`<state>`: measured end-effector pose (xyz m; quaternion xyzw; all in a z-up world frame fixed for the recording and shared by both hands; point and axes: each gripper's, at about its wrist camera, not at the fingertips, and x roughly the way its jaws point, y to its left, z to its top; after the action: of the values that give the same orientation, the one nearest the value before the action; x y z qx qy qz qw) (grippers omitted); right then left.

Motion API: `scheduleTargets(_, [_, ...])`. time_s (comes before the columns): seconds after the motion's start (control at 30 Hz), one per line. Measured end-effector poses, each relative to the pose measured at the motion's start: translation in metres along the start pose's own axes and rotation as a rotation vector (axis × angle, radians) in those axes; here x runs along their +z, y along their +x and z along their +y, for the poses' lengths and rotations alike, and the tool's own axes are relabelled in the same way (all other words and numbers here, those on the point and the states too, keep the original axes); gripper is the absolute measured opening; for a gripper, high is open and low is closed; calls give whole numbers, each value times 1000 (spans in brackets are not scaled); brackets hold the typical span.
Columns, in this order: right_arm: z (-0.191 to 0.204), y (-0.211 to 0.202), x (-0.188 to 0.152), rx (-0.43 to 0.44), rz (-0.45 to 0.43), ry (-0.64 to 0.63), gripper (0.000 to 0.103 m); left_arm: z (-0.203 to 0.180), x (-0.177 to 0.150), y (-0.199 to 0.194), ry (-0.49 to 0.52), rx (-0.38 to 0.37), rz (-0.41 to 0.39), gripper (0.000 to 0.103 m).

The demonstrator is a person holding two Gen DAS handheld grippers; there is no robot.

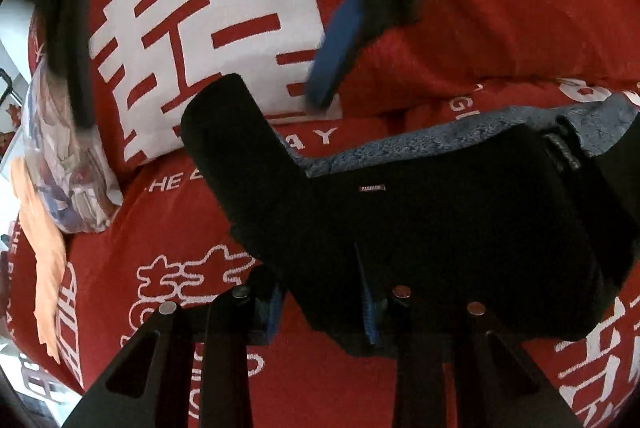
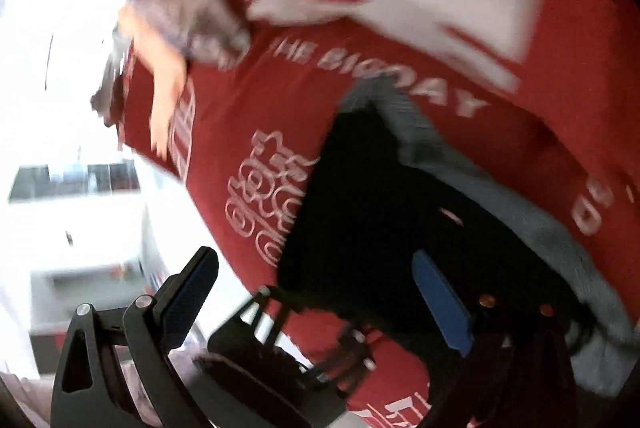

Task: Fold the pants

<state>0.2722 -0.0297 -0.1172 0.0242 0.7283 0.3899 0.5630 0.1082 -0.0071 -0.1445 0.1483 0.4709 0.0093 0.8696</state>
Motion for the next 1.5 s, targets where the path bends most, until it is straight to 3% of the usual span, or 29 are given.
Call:
scheduleTargets(0.1, [12,36,14,-74,100,-31,95,-1,-4,-4,13,1,-9,33])
scheduleTargets(0.13, [11,46,16,-93,131,-29,82,-1,-4,-4,13,1,-8,33])
scheduleTargets(0.17, [6,53,16,-112,155,-17,51,-1,-5,-3,10,-3,4,33])
scheduleTargets(0.2, [-1,59,14,-142,173,4,35,-2,-6,-3,5,-17,15,33])
scheduleTargets(0.23, [-6,61,12,-159,174,17,23,-2,-6,-4,0,-22,11,33])
scheduleTargets(0.27, [-13,59,9,-139,154,32,21,-4,-5,-10,5,-27,-3,33])
scheduleTargets(0.43, [-30,15,-21,0,-2,55,20,-18,15,-49,0,-78,-65,33])
scheduleTargets(0.6, [-53,-53,-73,139,-177,102,20,-51,41,-95,38,-127,-137,33])
scheduleTargets(0.8, [-91,-131,-148,202,-367,146,20,-111,70,-136,131,-200,-199,33])
scheduleTargets(0.97, [-144,-179,-213,226,-489,220,20,-185,84,-154,235,-264,-218,33])
scheduleTargets(1.1, [-190,-196,-258,224,-541,300,20,-244,85,-152,314,-310,-195,33])
scheduleTargets(1.27, [-260,-186,-303,223,-565,417,20,-307,74,-123,397,-324,-116,33])
scheduleTargets(1.5, [-325,-134,-323,240,-528,527,23,-335,58,-93,455,-317,-20,37])
